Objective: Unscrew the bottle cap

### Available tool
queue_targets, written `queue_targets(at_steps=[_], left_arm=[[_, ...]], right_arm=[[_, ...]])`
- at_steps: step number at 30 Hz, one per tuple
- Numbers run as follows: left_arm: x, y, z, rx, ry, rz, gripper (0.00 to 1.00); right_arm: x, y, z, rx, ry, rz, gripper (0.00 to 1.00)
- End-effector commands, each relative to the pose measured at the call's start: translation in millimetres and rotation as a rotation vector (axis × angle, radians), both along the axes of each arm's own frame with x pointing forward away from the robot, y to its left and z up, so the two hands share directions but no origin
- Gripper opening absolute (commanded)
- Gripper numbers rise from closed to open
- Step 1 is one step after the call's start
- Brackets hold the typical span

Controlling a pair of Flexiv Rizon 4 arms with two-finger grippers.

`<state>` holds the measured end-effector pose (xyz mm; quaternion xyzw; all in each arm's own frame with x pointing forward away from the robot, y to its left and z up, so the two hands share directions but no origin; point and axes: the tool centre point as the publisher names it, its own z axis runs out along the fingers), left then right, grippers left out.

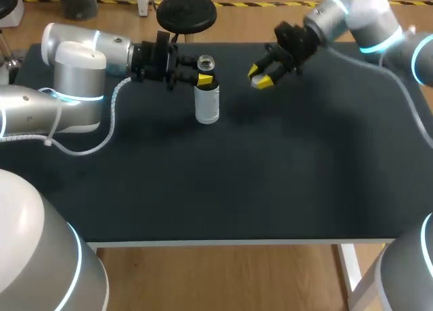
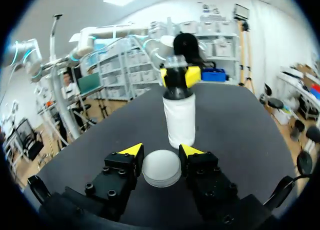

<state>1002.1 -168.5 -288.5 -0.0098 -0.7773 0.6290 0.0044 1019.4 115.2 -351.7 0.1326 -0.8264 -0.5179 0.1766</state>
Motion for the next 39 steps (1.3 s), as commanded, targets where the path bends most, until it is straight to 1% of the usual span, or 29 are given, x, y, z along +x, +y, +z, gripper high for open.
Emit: queue_targets(at_steps=[1,6,7,9,12,18,24,25,26,27,28,39], left_arm=[[0.4,0.6,0.6,0.001,0.001,-0.002,0.0],[0.4,0.6,0.6,0.001,0.001,-0.002,0.0],[0.4,0.6,0.6,0.001,0.001,-0.002,0.0],[0.4,0.6,0.6,0.001,0.001,-0.002,0.0],[0.4,0.6,0.6,0.001,0.001,-0.002,0.0],[0.4,0.6,0.6,0.001,0.001,-0.002,0.0],[0.4,0.6,0.6,0.001,0.001,-0.002,0.0],[0.4,0.6,0.6,0.001,0.001,-0.002,0.02],[0.4,0.6,0.6,0.001,0.001,-0.002,0.44],[0.4,0.6,0.6,0.001,0.001,-0.002,0.9],[0.4,0.6,0.6,0.001,0.001,-0.002,1.0],[0.4,0.6,0.6,0.001,0.001,-0.002,1.0]], right_arm=[[-6.0,-8.1,-13.9,0.054,-0.073,-0.265,0.0],[-4.2,-11.4,-20.3,0.041,-0.071,-0.313,0.0],[-4.0,-10.9,-21.2,0.043,-0.067,-0.315,0.04],[-3.5,-10.5,-22.0,0.044,-0.058,-0.328,1.0],[-2.4,-11.4,-20.2,0.045,-0.063,-0.335,1.0],[-1.2,-11.6,-8.2,0.055,-0.099,-0.35,1.0],[0.6,-7.9,-0.9,0.061,-0.115,-0.348,1.0],[1.2,-7.0,0.1,0.067,-0.117,-0.344,1.0],[1.4,-6.1,1.0,0.069,-0.118,-0.341,1.0],[1.8,-5.3,1.6,0.069,-0.119,-0.339,1.0],[2.2,-4.6,2.2,0.073,-0.12,-0.335,1.0],[2.6,-3.8,2.9,0.081,-0.12,-0.328,1.0]])
